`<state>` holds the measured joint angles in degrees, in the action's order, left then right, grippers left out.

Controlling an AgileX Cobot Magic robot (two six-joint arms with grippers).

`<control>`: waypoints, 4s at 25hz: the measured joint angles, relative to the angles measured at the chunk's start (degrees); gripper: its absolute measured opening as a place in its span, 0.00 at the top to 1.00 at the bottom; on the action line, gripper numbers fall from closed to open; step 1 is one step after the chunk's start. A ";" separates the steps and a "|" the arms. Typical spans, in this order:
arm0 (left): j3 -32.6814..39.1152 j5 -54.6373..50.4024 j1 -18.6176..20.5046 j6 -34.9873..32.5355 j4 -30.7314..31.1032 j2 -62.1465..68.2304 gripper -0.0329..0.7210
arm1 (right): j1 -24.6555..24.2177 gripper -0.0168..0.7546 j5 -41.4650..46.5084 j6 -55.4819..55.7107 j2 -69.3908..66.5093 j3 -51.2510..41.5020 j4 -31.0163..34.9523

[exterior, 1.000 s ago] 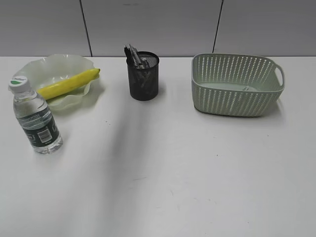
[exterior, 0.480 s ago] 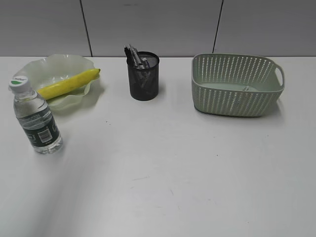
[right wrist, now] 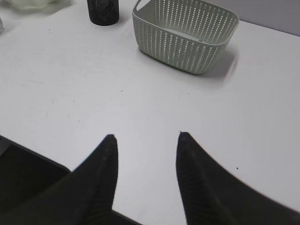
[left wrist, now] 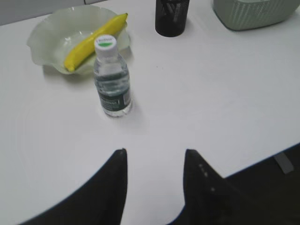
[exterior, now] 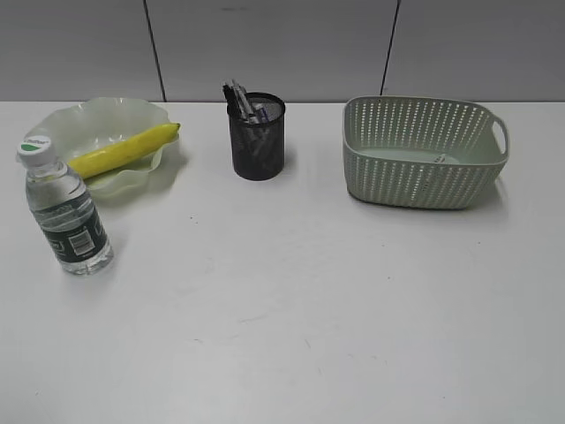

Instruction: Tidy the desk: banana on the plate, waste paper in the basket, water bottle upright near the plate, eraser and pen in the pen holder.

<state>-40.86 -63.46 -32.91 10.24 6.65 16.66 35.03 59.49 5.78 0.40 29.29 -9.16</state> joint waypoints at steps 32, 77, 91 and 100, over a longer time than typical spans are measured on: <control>9.94 2.65 0.00 -0.55 -5.71 -16.96 0.63 | 0.00 0.54 0.00 -4.48 0.00 -0.12 9.16; 9.94 2.70 23.78 -0.59 -5.86 -17.00 0.64 | -35.14 0.54 0.00 -4.65 0.00 -0.12 8.76; 9.94 2.70 26.32 -11.55 -6.65 -17.00 0.64 | -35.88 0.54 0.00 -4.65 0.00 -0.12 8.76; 9.94 2.70 33.24 -12.27 -8.10 -17.00 0.64 | -35.88 0.54 0.00 -4.65 0.00 -0.12 8.76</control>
<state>-30.91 -60.77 0.33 -2.03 -1.45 -0.34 -0.85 59.49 1.13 0.40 29.17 -0.40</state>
